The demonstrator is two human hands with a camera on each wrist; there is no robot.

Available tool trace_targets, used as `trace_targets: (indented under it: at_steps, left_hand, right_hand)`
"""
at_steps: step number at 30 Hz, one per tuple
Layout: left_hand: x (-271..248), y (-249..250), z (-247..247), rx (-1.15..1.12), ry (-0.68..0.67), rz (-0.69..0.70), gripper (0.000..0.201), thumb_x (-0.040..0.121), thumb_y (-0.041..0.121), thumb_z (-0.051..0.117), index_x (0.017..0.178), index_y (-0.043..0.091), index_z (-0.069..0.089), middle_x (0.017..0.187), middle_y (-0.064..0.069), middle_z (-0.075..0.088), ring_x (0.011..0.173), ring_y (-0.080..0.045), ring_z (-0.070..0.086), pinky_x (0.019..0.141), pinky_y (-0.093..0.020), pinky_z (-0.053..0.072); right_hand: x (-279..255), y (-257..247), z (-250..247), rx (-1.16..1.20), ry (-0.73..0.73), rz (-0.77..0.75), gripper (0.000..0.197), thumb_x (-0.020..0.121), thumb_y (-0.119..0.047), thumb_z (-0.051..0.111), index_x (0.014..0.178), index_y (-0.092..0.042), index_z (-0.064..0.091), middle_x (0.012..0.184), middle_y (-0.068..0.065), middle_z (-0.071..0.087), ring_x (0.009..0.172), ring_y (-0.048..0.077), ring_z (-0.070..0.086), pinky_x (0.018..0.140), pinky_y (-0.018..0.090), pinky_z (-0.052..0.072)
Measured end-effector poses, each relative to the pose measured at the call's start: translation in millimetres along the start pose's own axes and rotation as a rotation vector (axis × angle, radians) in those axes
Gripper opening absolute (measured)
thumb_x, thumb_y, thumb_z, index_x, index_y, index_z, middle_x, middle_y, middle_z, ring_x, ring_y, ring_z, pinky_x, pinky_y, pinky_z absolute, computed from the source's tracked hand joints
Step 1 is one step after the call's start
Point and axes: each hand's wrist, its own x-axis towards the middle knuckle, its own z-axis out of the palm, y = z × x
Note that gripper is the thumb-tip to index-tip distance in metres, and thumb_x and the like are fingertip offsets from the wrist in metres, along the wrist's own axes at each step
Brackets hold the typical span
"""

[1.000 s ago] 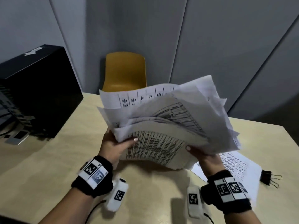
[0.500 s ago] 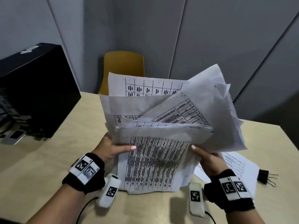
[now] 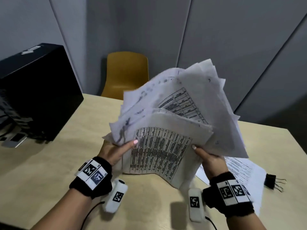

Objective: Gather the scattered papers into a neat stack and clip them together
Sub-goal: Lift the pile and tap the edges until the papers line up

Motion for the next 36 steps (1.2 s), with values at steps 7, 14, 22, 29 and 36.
trace_targets:
  at_steps: [7, 14, 22, 29, 36]
  left_hand:
    - [-7, -7, -3, -0.001, 0.004, -0.155, 0.040, 0.060, 0.007, 0.081, 0.089, 0.024, 0.060, 0.073, 0.017, 0.072, 0.080, 0.006, 0.063, 0.078, -0.019, 0.049]
    - [2, -22, -12, 0.162, 0.088, -0.074, 0.026, 0.068, 0.015, 0.077, 0.085, 0.029, 0.064, 0.077, 0.021, 0.069, 0.093, -0.014, 0.059, 0.092, -0.032, 0.041]
    - [-4, -16, -2, 0.132, 0.109, -0.135, 0.018, 0.080, 0.007, 0.065, 0.083, 0.024, 0.060, 0.087, 0.005, 0.062, 0.089, -0.016, 0.056, 0.089, -0.038, 0.040]
    - [-3, -18, -6, 0.157, 0.099, -0.191, 0.012, 0.079, 0.013, 0.068, 0.083, 0.022, 0.062, 0.088, 0.001, 0.065, 0.098, -0.029, 0.058, 0.097, -0.048, 0.042]
    - [-2, -15, -6, 0.178, 0.100, -0.172, 0.014, 0.079, 0.011, 0.068, 0.080, 0.023, 0.061, 0.086, 0.000, 0.064, 0.098, -0.029, 0.057, 0.095, -0.046, 0.043]
  right_hand:
    - [-11, -4, 1, 0.230, 0.012, -0.274, 0.016, 0.062, -0.013, 0.077, 0.075, -0.016, 0.069, 0.066, -0.022, 0.071, 0.069, -0.005, 0.064, 0.065, 0.004, 0.049]
    - [5, -2, -20, 0.214, -0.136, -0.209, 0.070, 0.048, -0.019, 0.085, 0.111, -0.006, 0.057, 0.101, 0.011, 0.067, 0.090, 0.022, 0.063, 0.082, 0.036, 0.052]
    - [13, 67, -91, -0.341, 0.751, 0.586, 0.096, 0.062, -0.032, 0.081, 0.141, -0.019, 0.027, 0.141, 0.024, 0.029, 0.125, 0.043, 0.038, 0.106, 0.046, 0.032]
    - [7, 80, -89, -0.686, 0.699, 0.670, 0.111, 0.059, -0.035, 0.083, 0.144, -0.020, 0.014, 0.142, 0.024, 0.024, 0.130, 0.040, 0.027, 0.108, 0.052, 0.025]
    - [7, 81, -69, -1.090, 0.286, 0.464, 0.064, 0.068, -0.039, 0.071, 0.127, -0.038, 0.046, 0.143, 0.003, 0.031, 0.130, 0.031, 0.030, 0.109, 0.049, 0.022]
